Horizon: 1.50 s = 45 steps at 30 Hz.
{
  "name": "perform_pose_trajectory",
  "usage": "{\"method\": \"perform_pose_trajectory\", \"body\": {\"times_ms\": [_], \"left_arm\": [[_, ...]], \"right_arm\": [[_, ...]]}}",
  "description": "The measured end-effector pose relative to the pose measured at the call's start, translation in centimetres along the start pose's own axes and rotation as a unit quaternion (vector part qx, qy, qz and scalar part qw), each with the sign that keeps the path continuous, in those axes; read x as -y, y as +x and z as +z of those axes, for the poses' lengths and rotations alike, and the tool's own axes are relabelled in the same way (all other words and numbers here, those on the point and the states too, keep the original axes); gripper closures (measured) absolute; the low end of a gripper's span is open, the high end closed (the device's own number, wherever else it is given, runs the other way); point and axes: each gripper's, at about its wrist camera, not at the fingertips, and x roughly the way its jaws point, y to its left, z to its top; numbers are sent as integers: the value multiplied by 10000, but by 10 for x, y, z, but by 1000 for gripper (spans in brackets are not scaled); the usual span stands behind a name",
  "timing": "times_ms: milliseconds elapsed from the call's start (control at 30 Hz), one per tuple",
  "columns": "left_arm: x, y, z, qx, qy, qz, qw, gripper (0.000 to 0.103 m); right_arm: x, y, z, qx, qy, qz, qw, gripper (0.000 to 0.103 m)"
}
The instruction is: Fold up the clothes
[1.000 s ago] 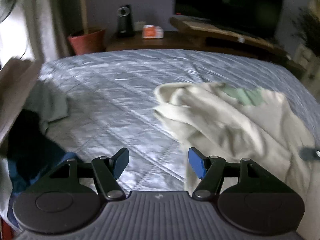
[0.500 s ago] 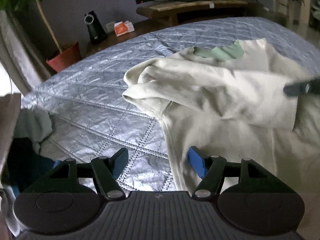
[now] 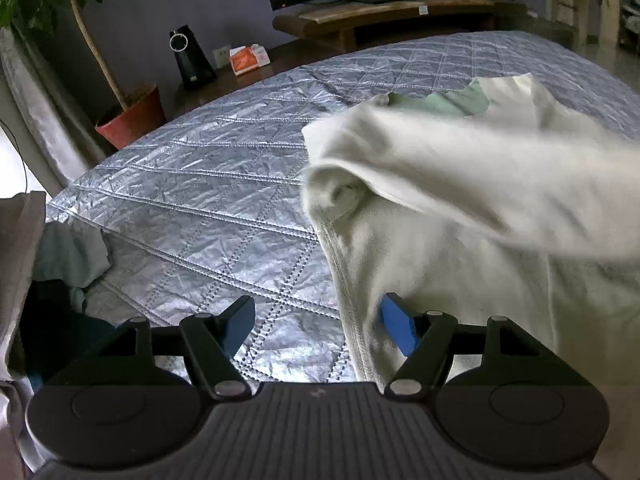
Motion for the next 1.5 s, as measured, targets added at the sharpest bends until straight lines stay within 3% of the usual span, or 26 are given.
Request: {"method": "perform_pose_trajectory", "body": {"times_ms": [100,367,467,567,667,833,967,1100,1167,1200,1300,1400,1500], "left_arm": [[0,3,2,1,-25,37,10000,35],[-11,5,4,-39,-317,287,9991,34],[-13,5,5,-39,-399,338,9986,34],[-14,5,6,-43,-496,352,9981,35],[-17,7,7,-65,-639,394,9972,34],[-30,9,8,-88,-956,489,9942,35],[-36,7,6,-53,-1021,346,9942,35],[-47,7,5,-50,-1266,228,9917,35],[-52,7,3,-38,-1385,151,9902,35],[-54,7,3,-35,-1440,114,9895,35],[-58,10,3,-12,-1602,10,9871,35],[-66,12,5,74,-1933,-293,9807,35],[-76,20,6,79,-2247,-633,9723,35]], "right_arm": [[18,14,-13,-408,-290,-873,9949,99],[4,23,-7,-1120,-1265,-1332,9766,91],[-15,10,7,-525,-1841,-1658,9674,90],[-40,18,18,-96,-2187,-1185,9685,89],[-72,57,19,-130,-2795,-911,9557,89],[-139,120,16,129,-4147,-298,9094,81],[-171,158,2,200,-5343,-310,8445,75],[-166,180,-5,-263,-5554,-221,8308,66],[-164,183,-10,-266,-5645,-162,8248,50],[-163,183,-12,-225,-5704,-154,8209,49],[-165,189,-20,-201,-5970,-219,8017,51],[-168,196,-25,-471,-6103,-44,7907,76],[-166,190,-20,-390,-5887,64,8074,71]]}}
